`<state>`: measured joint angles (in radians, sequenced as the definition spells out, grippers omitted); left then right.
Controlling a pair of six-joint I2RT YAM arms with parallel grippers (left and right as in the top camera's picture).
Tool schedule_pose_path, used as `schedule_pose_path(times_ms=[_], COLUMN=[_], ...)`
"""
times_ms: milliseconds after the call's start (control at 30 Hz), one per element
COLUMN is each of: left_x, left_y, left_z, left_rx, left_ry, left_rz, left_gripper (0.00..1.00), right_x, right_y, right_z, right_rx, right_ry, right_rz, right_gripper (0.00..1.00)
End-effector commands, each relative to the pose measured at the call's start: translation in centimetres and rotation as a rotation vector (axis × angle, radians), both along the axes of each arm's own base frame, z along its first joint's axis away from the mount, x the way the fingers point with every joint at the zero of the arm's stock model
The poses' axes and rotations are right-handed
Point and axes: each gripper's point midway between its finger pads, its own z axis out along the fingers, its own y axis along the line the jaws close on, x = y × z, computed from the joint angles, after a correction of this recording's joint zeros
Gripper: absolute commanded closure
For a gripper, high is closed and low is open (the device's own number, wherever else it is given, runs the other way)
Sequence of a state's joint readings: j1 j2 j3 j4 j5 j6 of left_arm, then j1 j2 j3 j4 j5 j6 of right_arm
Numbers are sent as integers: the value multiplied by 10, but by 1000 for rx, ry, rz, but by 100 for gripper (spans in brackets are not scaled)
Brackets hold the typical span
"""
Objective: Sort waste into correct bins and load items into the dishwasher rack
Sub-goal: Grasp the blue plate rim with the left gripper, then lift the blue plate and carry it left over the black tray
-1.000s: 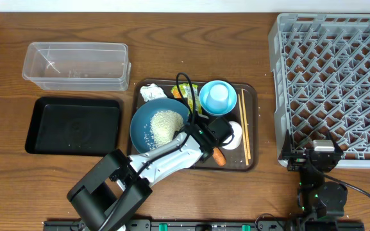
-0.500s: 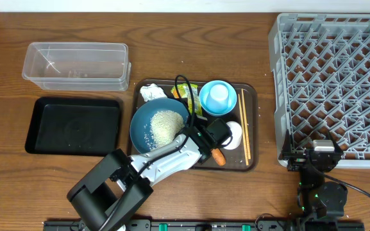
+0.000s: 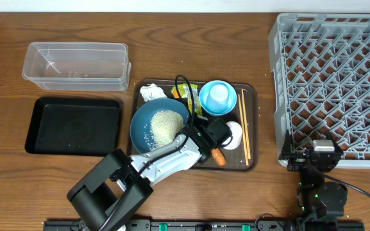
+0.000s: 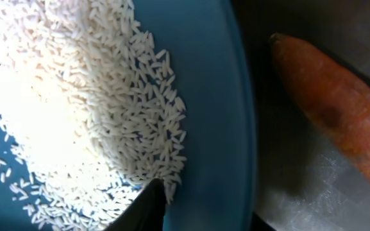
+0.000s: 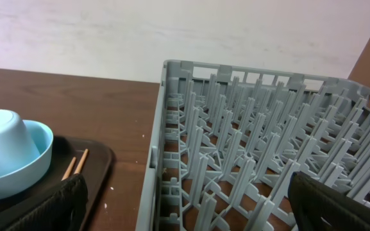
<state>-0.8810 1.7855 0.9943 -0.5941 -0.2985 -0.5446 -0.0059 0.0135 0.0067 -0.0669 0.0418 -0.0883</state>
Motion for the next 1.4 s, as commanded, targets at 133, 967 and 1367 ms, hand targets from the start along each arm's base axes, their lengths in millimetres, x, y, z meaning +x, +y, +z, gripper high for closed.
schedule_pose_path(times_ms=[133,967,1367], left_x=[2,15,31], left_y=[5,0,30], left_z=[-1,71,105], left_rx=[38,-59,-12], left_ry=[-8,-163,-234], left_rz=[-16,-75,-105], left_gripper=[81,94,94], right_x=[0,0,0], right_y=[5,5,5], right_z=[-1,-1,-1], right_rx=[-10,-10,-10], right_ry=[5,5,5], right_rz=[18,18,18], right_gripper=[1,1,1])
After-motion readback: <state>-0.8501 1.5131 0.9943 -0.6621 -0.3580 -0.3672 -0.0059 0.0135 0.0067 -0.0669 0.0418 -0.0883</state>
